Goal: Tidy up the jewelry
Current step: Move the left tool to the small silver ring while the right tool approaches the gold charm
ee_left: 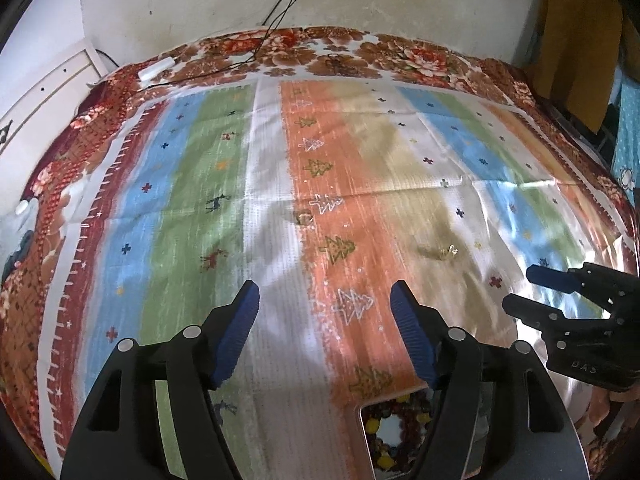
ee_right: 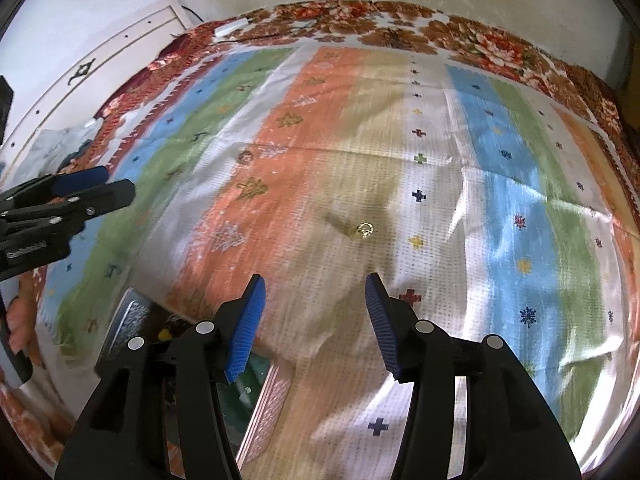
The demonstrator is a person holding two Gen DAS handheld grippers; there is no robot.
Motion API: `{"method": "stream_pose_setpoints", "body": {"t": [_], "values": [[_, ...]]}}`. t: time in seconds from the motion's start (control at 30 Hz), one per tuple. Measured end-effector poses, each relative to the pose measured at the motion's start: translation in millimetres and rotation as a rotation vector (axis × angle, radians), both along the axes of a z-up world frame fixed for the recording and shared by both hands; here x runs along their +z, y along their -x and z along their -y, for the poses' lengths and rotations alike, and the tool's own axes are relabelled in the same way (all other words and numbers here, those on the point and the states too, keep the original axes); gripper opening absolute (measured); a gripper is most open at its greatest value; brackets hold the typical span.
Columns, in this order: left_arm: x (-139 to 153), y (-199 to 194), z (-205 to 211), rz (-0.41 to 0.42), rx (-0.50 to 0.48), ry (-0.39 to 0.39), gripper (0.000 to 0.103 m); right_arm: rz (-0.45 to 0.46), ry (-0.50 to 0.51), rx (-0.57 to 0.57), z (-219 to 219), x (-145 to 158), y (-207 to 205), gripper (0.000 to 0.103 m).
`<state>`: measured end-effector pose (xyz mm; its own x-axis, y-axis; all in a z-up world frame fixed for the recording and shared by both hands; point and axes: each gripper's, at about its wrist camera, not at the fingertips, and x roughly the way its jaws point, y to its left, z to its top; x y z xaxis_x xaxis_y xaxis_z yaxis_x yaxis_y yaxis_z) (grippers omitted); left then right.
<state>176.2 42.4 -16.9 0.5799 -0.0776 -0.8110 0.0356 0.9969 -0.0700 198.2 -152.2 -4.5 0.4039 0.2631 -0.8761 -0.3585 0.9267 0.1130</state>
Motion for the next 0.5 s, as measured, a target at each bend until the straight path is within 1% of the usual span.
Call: {"method": "stream_pose_setpoints", "body": {"t": [0.23,0.4,0.5], "values": [[-10,-22,-1,-0.025,0.013,-0.003,0.068,-0.028,0.021,-0.016,3,-9,-12,0.052],[-15,-33,-4,-0.048,0.023,0.028,0.068,-0.038,0.010,-0.021,2,-10,-22,0.052],[-18,-37,-4,-0.055,0.021,0.026,0.068,-0.054,0.005,-0.026,2,-13,-30,0.052]]}}
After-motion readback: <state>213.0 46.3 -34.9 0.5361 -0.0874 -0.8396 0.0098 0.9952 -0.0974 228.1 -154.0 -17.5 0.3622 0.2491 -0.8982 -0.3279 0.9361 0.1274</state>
